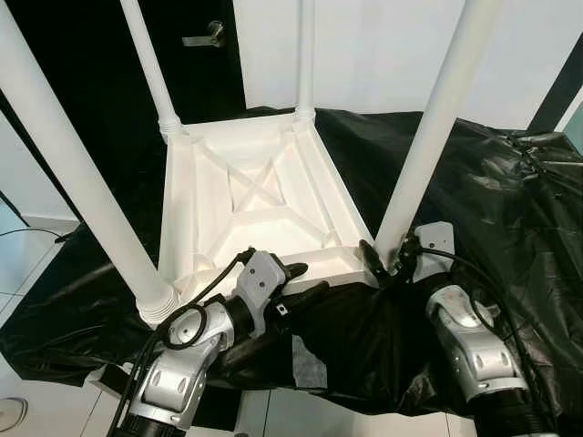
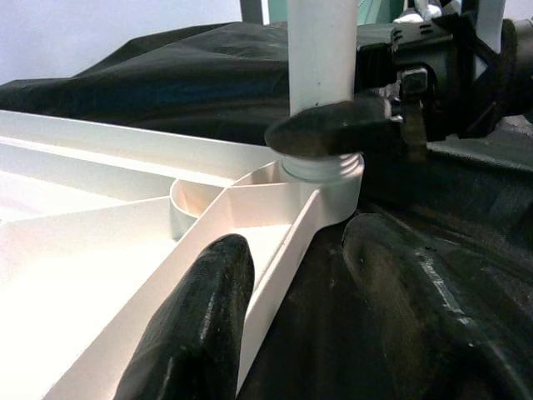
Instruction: Building children table
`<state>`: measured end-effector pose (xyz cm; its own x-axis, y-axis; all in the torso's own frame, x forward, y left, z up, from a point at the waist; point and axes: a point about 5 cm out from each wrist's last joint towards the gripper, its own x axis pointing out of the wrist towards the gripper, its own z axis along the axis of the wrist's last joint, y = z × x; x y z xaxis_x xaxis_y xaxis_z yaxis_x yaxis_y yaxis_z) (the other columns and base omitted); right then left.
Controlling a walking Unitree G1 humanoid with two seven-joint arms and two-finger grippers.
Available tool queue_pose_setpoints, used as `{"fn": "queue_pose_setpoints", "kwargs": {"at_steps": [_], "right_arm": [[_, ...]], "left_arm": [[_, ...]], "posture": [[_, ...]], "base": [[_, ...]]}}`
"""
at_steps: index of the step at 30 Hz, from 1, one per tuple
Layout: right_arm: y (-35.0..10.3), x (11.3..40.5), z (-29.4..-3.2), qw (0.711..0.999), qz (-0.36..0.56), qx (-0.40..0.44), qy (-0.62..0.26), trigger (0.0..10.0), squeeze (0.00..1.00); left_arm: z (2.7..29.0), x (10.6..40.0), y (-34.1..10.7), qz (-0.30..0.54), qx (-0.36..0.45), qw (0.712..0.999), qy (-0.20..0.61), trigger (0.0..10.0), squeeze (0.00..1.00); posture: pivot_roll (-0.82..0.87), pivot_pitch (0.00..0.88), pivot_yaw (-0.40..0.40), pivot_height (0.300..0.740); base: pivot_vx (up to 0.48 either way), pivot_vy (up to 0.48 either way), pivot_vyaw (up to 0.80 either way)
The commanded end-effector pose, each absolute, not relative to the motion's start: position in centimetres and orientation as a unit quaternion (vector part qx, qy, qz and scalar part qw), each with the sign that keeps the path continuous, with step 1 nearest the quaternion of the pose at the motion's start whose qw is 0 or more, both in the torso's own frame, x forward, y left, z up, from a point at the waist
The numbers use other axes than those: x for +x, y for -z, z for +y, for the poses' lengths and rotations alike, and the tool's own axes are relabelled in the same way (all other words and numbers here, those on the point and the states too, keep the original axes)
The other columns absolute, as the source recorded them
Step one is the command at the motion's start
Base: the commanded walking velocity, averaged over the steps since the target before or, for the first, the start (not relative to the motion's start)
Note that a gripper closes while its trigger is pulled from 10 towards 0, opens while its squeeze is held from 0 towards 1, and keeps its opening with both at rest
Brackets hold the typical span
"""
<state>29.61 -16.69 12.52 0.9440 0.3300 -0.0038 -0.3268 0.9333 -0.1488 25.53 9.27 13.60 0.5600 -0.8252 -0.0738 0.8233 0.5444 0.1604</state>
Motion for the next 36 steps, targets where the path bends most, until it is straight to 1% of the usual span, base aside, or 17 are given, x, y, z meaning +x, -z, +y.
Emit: {"fn": "queue_pose_setpoints", "kwargs": {"at_steps": [1, 2, 6, 11, 12, 13, 14, 21, 25, 26, 27, 28, 29, 30, 32, 33, 36], "right_arm": [[-12.3, 29.8, -17.5, 0.98, 0.0, -0.076, -0.185, 10.0, 0.0], [-12.3, 29.8, -17.5, 0.98, 0.0, -0.076, -0.185, 10.0, 0.0], [-12.9, 30.6, -17.8, 0.966, -0.002, -0.095, -0.241, 10.0, 0.0], [-12.9, 31.1, -17.2, 0.948, 0.007, -0.119, -0.296, 10.0, 0.0], [-12.8, 31.2, -17.1, 0.943, 0.011, -0.126, -0.308, 8.4, 0.0], [-12.5, 31.3, -17.0, 0.94, 0.017, -0.136, -0.313, 4.0, 0.0], [-12.3, 31.4, -17.1, 0.939, 0.024, -0.135, -0.314, 0.0, 0.0], [-12.0, 31.2, -17.5, 0.943, 0.033, -0.123, -0.307, 0.0, 0.0], [-11.8, 31.1, -18.0, 0.95, 0.037, -0.116, -0.286, 0.0, 0.0], [-11.7, 31.0, -18.2, 0.956, 0.036, -0.117, -0.266, 0.0, 0.0], [-11.6, 30.8, -18.1, 0.961, 0.036, -0.113, -0.251, 0.4, 0.0], [-11.5, 30.7, -18.0, 0.965, 0.033, -0.116, -0.231, 3.7, 0.0], [-11.3, 30.5, -17.8, 0.973, 0.033, -0.114, -0.199, 10.0, 0.0], [-11.3, 30.5, -17.8, 0.973, 0.033, -0.114, -0.199, 10.0, 0.0], [-11.1, 30.4, -17.6, 0.984, 0.035, -0.104, -0.143, 10.0, 0.0], [-11.1, 30.4, -17.6, 0.984, 0.035, -0.104, -0.143, 10.0, 0.0], [-10.9, 30.0, -17.5, 0.994, 0.038, -0.089, -0.058, 10.0, 0.0]], "left_arm": [[9.5, 25.7, -13.7, -0.005, 0.092, 0.886, 0.454, 10.0, 0.0], [9.5, 25.7, -13.7, -0.005, 0.092, 0.886, 0.454, 10.0, 0.0], [9.5, 25.8, -13.8, -0.005, 0.094, 0.886, 0.455, 10.0, 0.0], [9.4, 25.8, -13.8, -0.005, 0.093, 0.885, 0.456, 10.0, 0.0], [9.3, 25.8, -13.8, -0.006, 0.093, 0.885, 0.457, 10.0, 0.0], [9.2, 25.8, -13.8, -0.007, 0.093, 0.884, 0.457, 10.0, 0.0], [9.1, 25.8, -14.0, -0.009, 0.09, 0.884, 0.458, 10.0, 0.0], [9.2, 25.7, -14.0, -0.009, 0.085, 0.886, 0.456, 10.0, 0.0], [9.2, 25.6, -13.8, -0.006, 0.086, 0.886, 0.456, 10.0, 0.0], [9.2, 25.6, -13.8, -0.006, 0.086, 0.886, 0.456, 10.0, 0.0], [9.3, 25.6, -13.8, -0.005, 0.086, 0.886, 0.455, 10.0, 0.0], [9.2, 25.7, -13.8, -0.005, 0.086, 0.886, 0.456, 10.0, 0.0], [9.2, 25.7, -13.9, -0.006, 0.087, 0.886, 0.456, 10.0, 0.0], [9.2, 25.7, -13.9, -0.006, 0.087, 0.886, 0.456, 10.0, 0.0], [9.2, 25.8, -13.9, -0.007, 0.087, 0.885, 0.457, 10.0, 0.0], [9.2, 25.8, -13.9, -0.007, 0.087, 0.885, 0.457, 10.0, 0.0], [9.1, 25.8, -14.0, -0.006, 0.088, 0.884, 0.46, 10.0, 0.0]], "posture": [[0.06, 0.0, -0.012, 0.74], [0.06, 0.0, -0.012, 0.74], [0.06, 0.0, -0.008, 0.74], [0.06, 0.0, -0.004, 0.74], [0.06, 0.0, -0.004, 0.74], [0.06, 0.0, -0.005, 0.74], [0.06, 0.0, -0.009, 0.74], [0.07, 0.0, -0.013, 0.74], [0.07, 0.0, -0.012, 0.74], [0.06, 0.0, -0.01, 0.74], [0.06, 0.0, -0.009, 0.74], [0.06, 0.0, -0.008, 0.74], [0.06, 0.0, -0.005, 0.74], [0.06, 0.0, -0.005, 0.74], [0.06, 0.0, 0.002, 0.74], [0.06, 0.0, 0.002, 0.74], [0.05, 0.0, 0.004, 0.74]], "base": [[0.0, 0.0, 0.0], [0.0, 0.0, 0.0], [0.0, 0.0, 0.0], [0.0, 0.0, 0.0], [0.0, 0.0, 0.0], [0.0, 0.0, 0.0], [0.0, 0.0, 0.0], [0.0, 0.0, 0.0], [0.0, 0.0, 0.0], [0.0, 0.0, 0.0], [0.0, 0.0, 0.0], [0.0, 0.0, 0.0], [0.0, 0.0, 0.0], [0.0, 0.0, 0.0], [0.0, 0.0, 0.0], [0.0, 0.0, 0.0], [0.0, 0.0, 0.0]]}}
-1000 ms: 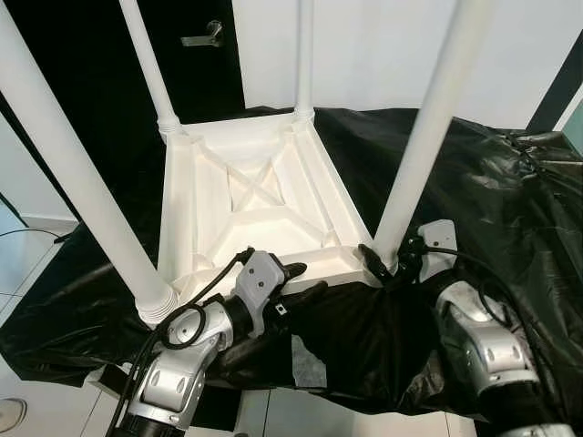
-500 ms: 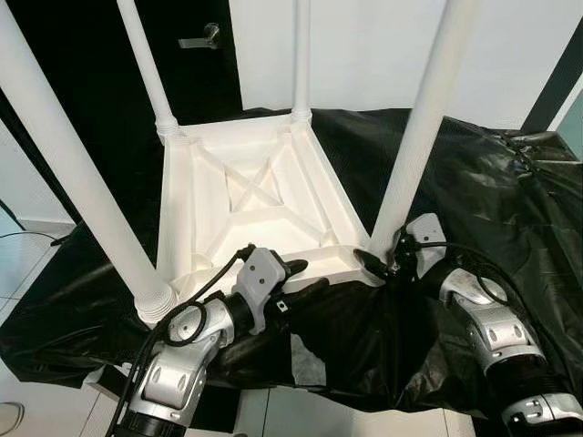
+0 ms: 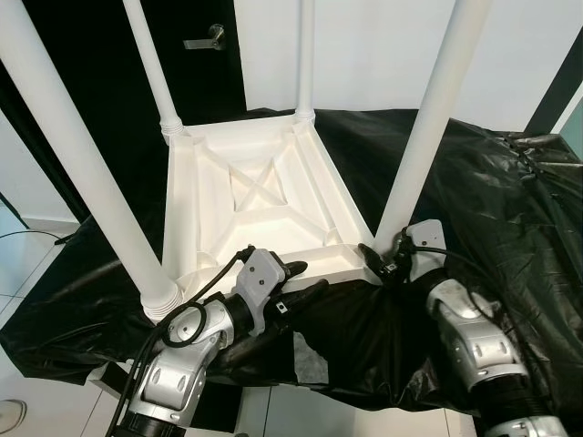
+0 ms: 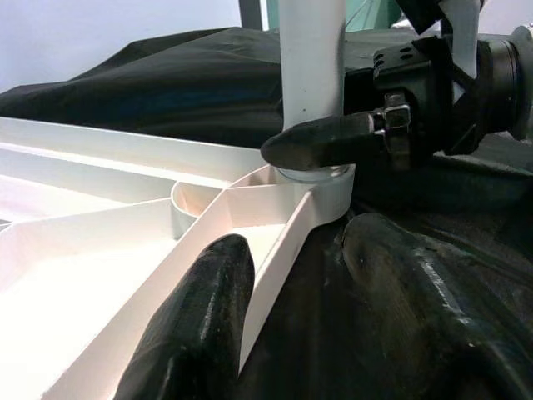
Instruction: Building children table
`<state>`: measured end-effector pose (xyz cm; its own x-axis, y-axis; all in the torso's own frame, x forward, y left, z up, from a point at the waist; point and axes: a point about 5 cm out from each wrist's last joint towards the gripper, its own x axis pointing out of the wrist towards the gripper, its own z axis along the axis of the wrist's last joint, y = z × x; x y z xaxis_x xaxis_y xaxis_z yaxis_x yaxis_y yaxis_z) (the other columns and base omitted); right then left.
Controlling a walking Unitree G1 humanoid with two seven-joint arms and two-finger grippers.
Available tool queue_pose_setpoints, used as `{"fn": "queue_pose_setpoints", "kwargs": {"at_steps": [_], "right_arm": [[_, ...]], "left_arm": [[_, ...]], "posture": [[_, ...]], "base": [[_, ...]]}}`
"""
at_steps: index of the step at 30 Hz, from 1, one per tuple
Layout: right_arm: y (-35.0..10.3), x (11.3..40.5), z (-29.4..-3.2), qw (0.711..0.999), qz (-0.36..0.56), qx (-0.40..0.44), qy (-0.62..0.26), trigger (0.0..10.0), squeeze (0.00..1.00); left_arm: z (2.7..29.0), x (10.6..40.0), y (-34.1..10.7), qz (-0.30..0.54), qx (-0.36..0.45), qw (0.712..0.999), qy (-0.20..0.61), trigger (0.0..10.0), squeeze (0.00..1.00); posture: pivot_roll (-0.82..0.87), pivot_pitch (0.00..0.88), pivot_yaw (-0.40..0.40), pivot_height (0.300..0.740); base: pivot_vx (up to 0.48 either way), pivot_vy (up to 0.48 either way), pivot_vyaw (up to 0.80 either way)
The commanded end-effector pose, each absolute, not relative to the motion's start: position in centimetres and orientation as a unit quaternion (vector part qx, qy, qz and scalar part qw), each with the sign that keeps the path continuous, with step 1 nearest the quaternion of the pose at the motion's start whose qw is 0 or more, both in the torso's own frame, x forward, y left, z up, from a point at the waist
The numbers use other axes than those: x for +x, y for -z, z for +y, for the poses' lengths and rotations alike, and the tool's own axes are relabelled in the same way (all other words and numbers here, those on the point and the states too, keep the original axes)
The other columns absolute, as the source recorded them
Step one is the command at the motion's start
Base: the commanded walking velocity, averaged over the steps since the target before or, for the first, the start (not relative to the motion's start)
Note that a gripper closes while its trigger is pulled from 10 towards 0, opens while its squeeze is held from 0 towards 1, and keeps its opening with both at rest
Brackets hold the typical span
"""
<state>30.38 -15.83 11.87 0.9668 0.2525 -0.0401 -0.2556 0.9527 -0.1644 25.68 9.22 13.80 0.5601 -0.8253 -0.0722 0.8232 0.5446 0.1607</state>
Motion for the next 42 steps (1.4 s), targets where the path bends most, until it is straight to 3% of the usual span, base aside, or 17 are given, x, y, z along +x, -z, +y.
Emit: {"fn": "queue_pose_setpoints", "kwargs": {"at_steps": [1, 12, 21, 22, 23, 24, 34, 36, 37, 42], "right_arm": [[-10.9, 29.9, -17.4, 0.995, 0.036, -0.089, -0.042, 10.0, 0.0], [-10.6, 29.2, -15.3, 0.995, 0.042, -0.056, 0.066, 10.0, 0.0], [-11.4, 29.3, -14.8, 0.996, 0.023, -0.052, 0.061, 10.0, 0.0], [-11.6, 29.2, -14.9, 0.997, 0.014, -0.054, 0.051, 10.0, 0.52], [-11.6, 29.2, -14.9, 0.997, 0.014, -0.054, 0.051, 10.0, 0.52], [-11.8, 29.1, -14.9, 0.998, 0.007, -0.054, 0.035, 10.0, 1.0], [-13.0, 29.1, -17.0, 0.992, -0.023, -0.085, -0.092, 10.0, 1.0], [-12.9, 29.0, -17.1, 0.99, -0.02, -0.08, -0.112, 10.0, 0.95], [-12.8, 29.0, -17.1, 0.987, -0.017, -0.083, -0.139, 10.0, 0.0], [-12.7, 29.2, -17.3, 0.971, -0.007, -0.09, -0.22, 10.0, 0.0]], "left_arm": [[9.1, 25.8, -14.0, -0.006, 0.088, 0.883, 0.46, 10.0, 0.0], [9.0, 25.8, -14.1, -0.007, 0.087, 0.883, 0.461, 10.0, 0.0], [9.0, 25.9, -14.2, -0.008, 0.087, 0.884, 0.46, 10.0, 0.0], [9.1, 25.9, -14.2, -0.009, 0.088, 0.884, 0.459, 10.0, 0.0], [9.1, 25.9, -14.2, -0.009, 0.088, 0.884, 0.459, 10.0, 0.0], [9.1, 25.9, -14.2, -0.009, 0.088, 0.884, 0.458, 10.0, 0.0], [9.0, 26.0, -14.2, -0.009, 0.088, 0.883, 0.462, 10.0, 0.0], [9.0, 26.0, -14.2, -0.01, 0.088, 0.883, 0.462, 10.0, 0.0], [9.0, 26.0, -14.2, -0.01, 0.088, 0.882, 0.462, 10.0, 0.0], [8.9, 26.1, -14.2, -0.011, 0.088, 0.881, 0.464, 10.0, 0.0]], "posture": [[0.05, 0.0, 0.004, 0.74], [0.06, 0.0, 0.002, 0.74], [0.06, 0.0, -0.002, 0.74], [0.07, 0.0, -0.003, 0.74], [0.07, 0.0, -0.003, 0.74], [0.07, 0.0, -0.004, 0.74], [0.05, 0.0, 0.002, 0.74], [0.05, 0.0, 0.001, 0.74], [0.04, 0.0, 0.004, 0.74], [0.04, 0.0, 0.01, 0.74]], "base": [[0.0, 0.0, 0.0], [0.0, 0.0, 0.0], [0.0, 0.0, 0.0], [0.0, 0.0, 0.0], [0.0, 0.0, 0.0], [0.0, 0.0, 0.0], [0.0, 0.0, 0.0], [0.0, 0.0, 0.0], [0.0, 0.0, 0.0], [0.0, 0.0, 0.0]]}}
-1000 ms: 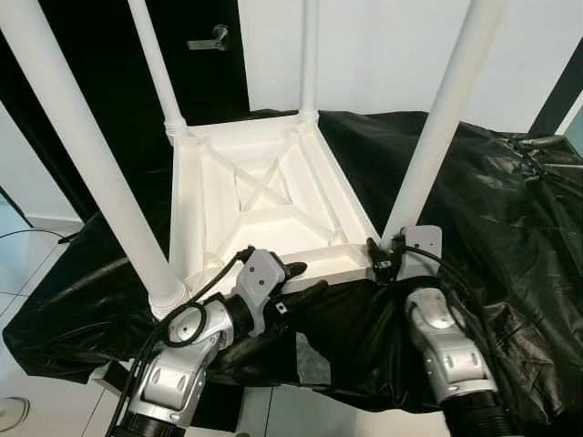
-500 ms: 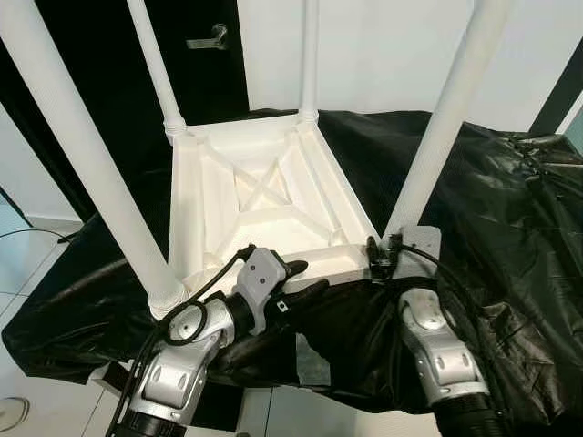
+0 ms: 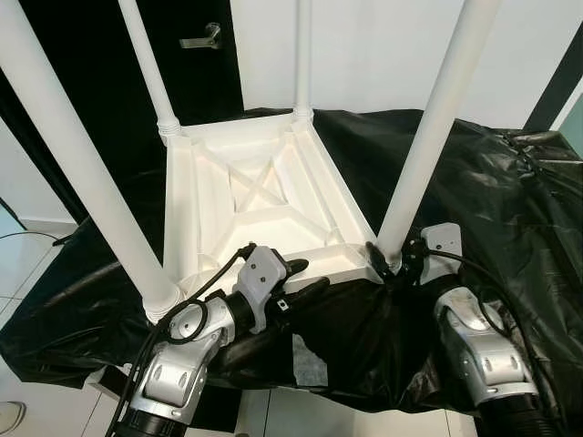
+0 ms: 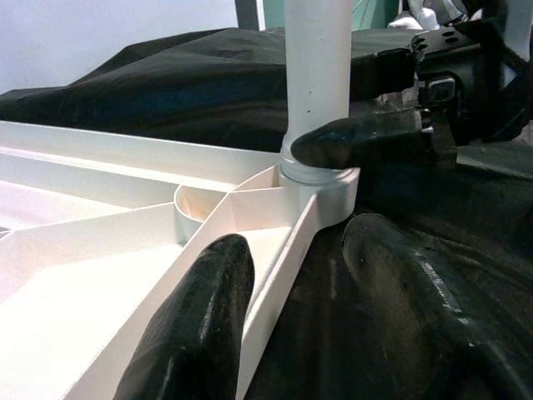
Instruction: Building children table
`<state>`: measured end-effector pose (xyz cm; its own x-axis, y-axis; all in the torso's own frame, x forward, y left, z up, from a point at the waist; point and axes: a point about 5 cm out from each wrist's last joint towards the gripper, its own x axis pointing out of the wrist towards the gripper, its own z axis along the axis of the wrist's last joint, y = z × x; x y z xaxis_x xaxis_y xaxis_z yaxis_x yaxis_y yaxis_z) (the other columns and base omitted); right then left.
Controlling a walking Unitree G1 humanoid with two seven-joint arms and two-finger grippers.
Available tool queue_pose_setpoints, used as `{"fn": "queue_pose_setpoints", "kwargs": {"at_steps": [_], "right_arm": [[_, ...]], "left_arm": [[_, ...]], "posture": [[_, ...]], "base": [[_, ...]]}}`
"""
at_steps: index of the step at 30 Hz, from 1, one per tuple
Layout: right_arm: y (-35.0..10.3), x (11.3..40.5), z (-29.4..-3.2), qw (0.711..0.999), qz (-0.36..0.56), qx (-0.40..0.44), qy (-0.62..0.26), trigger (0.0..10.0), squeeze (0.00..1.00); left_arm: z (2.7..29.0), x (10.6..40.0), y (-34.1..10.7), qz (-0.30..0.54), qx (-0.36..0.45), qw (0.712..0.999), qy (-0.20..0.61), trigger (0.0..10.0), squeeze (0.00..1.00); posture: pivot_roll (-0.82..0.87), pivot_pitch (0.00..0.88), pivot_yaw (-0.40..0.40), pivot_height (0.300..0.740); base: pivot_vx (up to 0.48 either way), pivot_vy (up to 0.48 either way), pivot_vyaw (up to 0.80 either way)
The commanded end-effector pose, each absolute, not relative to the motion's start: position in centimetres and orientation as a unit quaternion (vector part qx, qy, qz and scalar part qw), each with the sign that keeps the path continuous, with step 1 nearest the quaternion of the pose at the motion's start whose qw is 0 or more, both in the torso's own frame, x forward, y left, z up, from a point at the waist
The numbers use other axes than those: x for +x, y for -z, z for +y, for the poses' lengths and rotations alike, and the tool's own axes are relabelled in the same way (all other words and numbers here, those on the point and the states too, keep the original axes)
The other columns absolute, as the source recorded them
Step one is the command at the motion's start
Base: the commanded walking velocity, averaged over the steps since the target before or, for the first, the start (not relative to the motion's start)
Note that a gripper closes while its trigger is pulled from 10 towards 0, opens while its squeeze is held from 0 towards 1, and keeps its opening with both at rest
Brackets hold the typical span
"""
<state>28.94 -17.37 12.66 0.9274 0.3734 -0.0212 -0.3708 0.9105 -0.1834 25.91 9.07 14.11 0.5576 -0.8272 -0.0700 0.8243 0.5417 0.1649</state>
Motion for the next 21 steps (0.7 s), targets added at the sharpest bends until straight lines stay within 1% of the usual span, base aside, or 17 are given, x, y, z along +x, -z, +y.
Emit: {"fn": "queue_pose_setpoints", "kwargs": {"at_steps": [1, 2, 3, 5, 6, 7, 8, 9, 10, 11, 12, 13, 16, 21], "right_arm": [[-12.7, 29.2, -17.3, 0.971, -0.007, -0.09, -0.22, 10.0, 0.0], [-12.7, 29.2, -17.3, 0.971, -0.007, -0.09, -0.22, 10.0, 0.0], [-12.9, 29.4, -17.3, 0.966, -0.011, -0.096, -0.241, 10.0, 0.0], [-12.9, 29.4, -17.3, 0.966, -0.011, -0.096, -0.241, 10.0, 0.0], [-13.4, 30.1, -17.3, 0.958, -0.017, -0.111, -0.265, 10.0, 0.0], [-13.4, 30.1, -17.3, 0.958, -0.017, -0.111, -0.265, 10.0, 0.0], [-13.8, 30.9, -17.2, 0.951, -0.018, -0.114, -0.286, 10.0, 0.0], [-14.1, 31.6, -16.9, 0.943, -0.017, -0.121, -0.309, 5.0, 0.0], [-14.2, 32.1, -16.6, 0.937, -0.015, -0.125, -0.326, 3.4, 0.0], [-14.2, 32.1, -16.6, 0.937, -0.015, -0.125, -0.326, 3.4, 0.0], [-14.1, 32.3, -16.4, 0.932, -0.011, -0.129, -0.339, 1.4, 0.0], [-14.0, 32.3, -16.2, 0.928, -0.007, -0.131, -0.348, 0.0, 0.0], [-13.4, 32.1, -16.0, 0.92, 0.005, -0.125, -0.372, 0.0, 0.0], [-13.0, 31.9, -16.0, 0.919, 0.009, -0.122, -0.375, 0.0, 0.0]], "left_arm": [[8.9, 26.1, -14.2, -0.011, 0.088, 0.881, 0.464, 10.0, 0.0], [8.9, 26.1, -14.2, -0.011, 0.088, 0.881, 0.464, 10.0, 0.0], [8.9, 26.1, -14.2, -0.011, 0.088, 0.881, 0.465, 10.0, 0.0], [8.9, 26.1, -14.2, -0.011, 0.088, 0.881, 0.465, 10.0, 0.0], [8.9, 26.2, -14.3, -0.011, 0.089, 0.88, 0.466, 10.0, 0.0], [8.9, 26.2, -14.3, -0.011, 0.089, 0.88, 0.466, 10.0, 0.0], [8.9, 26.3, -14.3, -0.011, 0.09, 0.879, 0.467, 10.0, 0.0], [8.9, 26.4, -14.3, -0.012, 0.091, 0.879, 0.468, 10.0, 0.0], [8.9, 26.4, -14.3, -0.013, 0.091, 0.879, 0.468, 10.0, 0.0], [8.9, 26.4, -14.3, -0.013, 0.091, 0.879, 0.468, 10.0, 0.0], [8.9, 26.4, -14.3, -0.013, 0.092, 0.879, 0.467, 10.0, 0.0], [8.8, 26.4, -14.3, -0.014, 0.092, 0.879, 0.467, 10.0, 0.0], [8.9, 26.4, -14.4, -0.016, 0.092, 0.882, 0.462, 10.0, 0.0], [9.0, 26.3, -14.4, -0.016, 0.091, 0.883, 0.459, 10.0, 0.0]], "posture": [[0.04, 0.0, 0.01, 0.74], [0.04, 0.0, 0.01, 0.74], [0.04, 0.0, 0.01, 0.74], [0.04, 0.0, 0.01, 0.74], [0.03, 0.0, 0.016, 0.74], [0.03, 0.0, 0.016, 0.74], [0.03, 0.0, 0.017, 0.74], [0.04, 0.0, 0.015, 0.74], [0.04, 0.0, 0.013, 0.74], [0.04, 0.0, 0.013, 0.74], [0.04, 0.0, 0.007, 0.74], [0.04, 0.0, 0.007, 0.74], [0.05, 0.0, -0.003, 0.74], [0.06, 0.0, -0.01, 0.74]], "base": [[0.0, 0.0, 0.0], [0.0, 0.0, 0.0], [0.0, 0.0, 0.0], [0.0, 0.0, 0.0], [0.0, 0.0, 0.0], [0.0, 0.0, 0.0], [0.0, 0.0, 0.0], [0.0, 0.0, 0.0], [0.0, 0.0, 0.0], [0.0, 0.0, 0.0], [0.0, 0.0, 0.0], [0.0, 0.0, 0.0], [0.0, 0.0, 0.0], [0.0, 0.0, 0.0]]}}
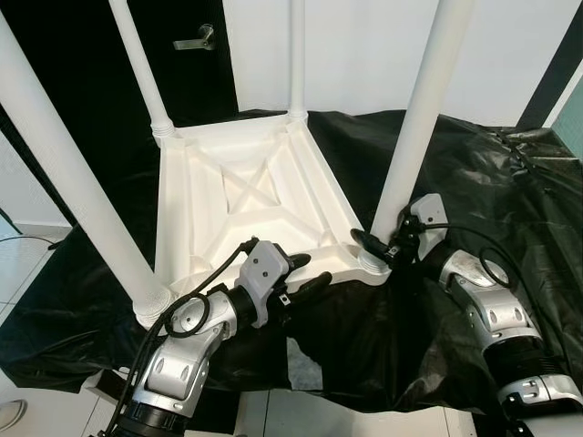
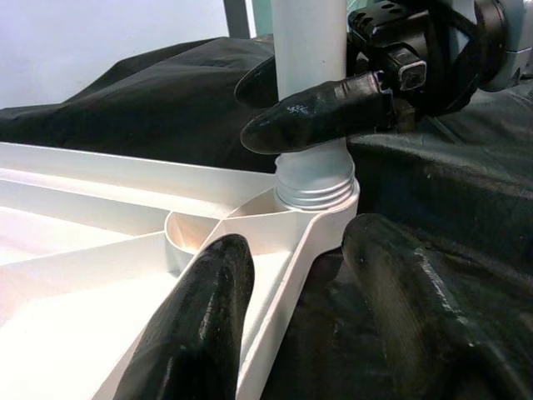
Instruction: Building children table
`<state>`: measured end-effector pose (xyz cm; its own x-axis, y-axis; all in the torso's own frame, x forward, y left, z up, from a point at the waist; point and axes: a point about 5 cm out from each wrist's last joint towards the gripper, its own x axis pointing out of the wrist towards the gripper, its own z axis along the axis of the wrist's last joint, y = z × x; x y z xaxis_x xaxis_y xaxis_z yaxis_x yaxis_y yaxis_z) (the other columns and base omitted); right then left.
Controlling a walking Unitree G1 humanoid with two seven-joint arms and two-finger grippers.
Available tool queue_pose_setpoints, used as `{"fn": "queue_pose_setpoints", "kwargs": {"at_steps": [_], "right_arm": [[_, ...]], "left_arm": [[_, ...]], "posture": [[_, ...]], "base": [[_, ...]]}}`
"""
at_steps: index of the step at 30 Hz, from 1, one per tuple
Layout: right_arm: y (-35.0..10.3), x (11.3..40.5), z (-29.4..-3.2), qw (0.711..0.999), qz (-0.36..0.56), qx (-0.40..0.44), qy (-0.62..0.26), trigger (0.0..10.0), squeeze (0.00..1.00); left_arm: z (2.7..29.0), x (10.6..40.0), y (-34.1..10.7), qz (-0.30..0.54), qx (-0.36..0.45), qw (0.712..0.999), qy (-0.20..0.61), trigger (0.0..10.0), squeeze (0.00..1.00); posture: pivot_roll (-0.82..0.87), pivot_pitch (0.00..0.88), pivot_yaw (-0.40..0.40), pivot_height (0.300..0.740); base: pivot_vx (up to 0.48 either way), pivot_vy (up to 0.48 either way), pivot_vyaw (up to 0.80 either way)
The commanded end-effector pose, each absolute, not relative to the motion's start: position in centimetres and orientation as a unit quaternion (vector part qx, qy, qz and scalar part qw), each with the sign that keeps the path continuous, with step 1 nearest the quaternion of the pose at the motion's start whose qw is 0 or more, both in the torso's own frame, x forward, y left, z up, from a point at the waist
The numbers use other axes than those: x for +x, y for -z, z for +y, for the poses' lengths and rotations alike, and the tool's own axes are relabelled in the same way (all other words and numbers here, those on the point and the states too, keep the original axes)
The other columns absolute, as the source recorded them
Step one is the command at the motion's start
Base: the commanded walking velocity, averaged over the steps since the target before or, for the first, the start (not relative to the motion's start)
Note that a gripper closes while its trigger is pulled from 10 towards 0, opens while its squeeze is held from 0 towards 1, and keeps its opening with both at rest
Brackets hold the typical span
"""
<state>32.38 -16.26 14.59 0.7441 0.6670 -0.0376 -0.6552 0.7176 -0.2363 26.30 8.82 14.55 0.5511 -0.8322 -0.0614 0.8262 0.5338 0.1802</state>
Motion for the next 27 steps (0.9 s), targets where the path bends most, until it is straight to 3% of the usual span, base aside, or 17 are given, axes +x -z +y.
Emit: {"fn": "queue_pose_setpoints", "kwargs": {"at_steps": [1, 3, 4, 12, 14, 23, 27], "right_arm": [[-12.9, 31.9, -16.2, 0.921, 0.009, -0.119, -0.37, 0.0, 0.0], [-12.7, 31.8, -16.3, 0.927, 0.009, -0.114, -0.357, 0.0, 0.0], [-12.6, 31.7, -16.4, 0.934, 0.011, -0.113, -0.338, 10.0, 0.0], [-12.1, 31.6, -16.6, 0.959, 0.011, -0.122, -0.254, 10.0, 0.0], [-11.7, 31.1, -16.3, 0.977, 0.018, -0.099, -0.186, 10.0, 0.0], [-10.8, 30.1, -14.5, 0.994, 0.022, -0.056, -0.094, 10.0, 0.0], [-10.4, 29.8, -13.9, 0.998, 0.038, -0.042, -0.014, 10.0, 0.0]], "left_arm": [[9.0, 26.2, -14.3, -0.015, 0.09, 0.884, 0.459, 10.0, 0.0], [8.9, 26.1, -14.2, -0.015, 0.089, 0.884, 0.46, 10.0, 0.0], [8.9, 26.0, -14.2, -0.014, 0.089, 0.883, 0.46, 10.0, 0.0], [8.8, 26.0, -14.1, -0.012, 0.088, 0.882, 0.463, 10.0, 0.0], [8.7, 25.9, -14.0, -0.011, 0.088, 0.88, 0.467, 10.0, 0.0], [8.6, 25.8, -13.9, -0.009, 0.087, 0.877, 0.473, 10.0, 0.0], [8.5, 25.7, -14.0, -0.011, 0.083, 0.876, 0.474, 10.0, 0.0]], "posture": [[0.06, 0.0, -0.014, 0.74], [0.06, 0.0, -0.014, 0.74], [0.06, 0.0, -0.014, 0.74], [0.05, 0.0, -0.011, 0.74], [0.04, 0.0, -0.002, 0.74], [0.03, 0.0, -0.001, 0.74], [0.03, 0.0, -0.003, 0.74]], "base": [[0.0, 0.0, 0.0], [0.0, 0.0, 0.0], [0.0, 0.0, 0.0], [0.0, 0.0, 0.0], [0.0, 0.0, 0.0], [0.0, 0.0, 0.0], [0.0, 0.0, 0.0]]}}
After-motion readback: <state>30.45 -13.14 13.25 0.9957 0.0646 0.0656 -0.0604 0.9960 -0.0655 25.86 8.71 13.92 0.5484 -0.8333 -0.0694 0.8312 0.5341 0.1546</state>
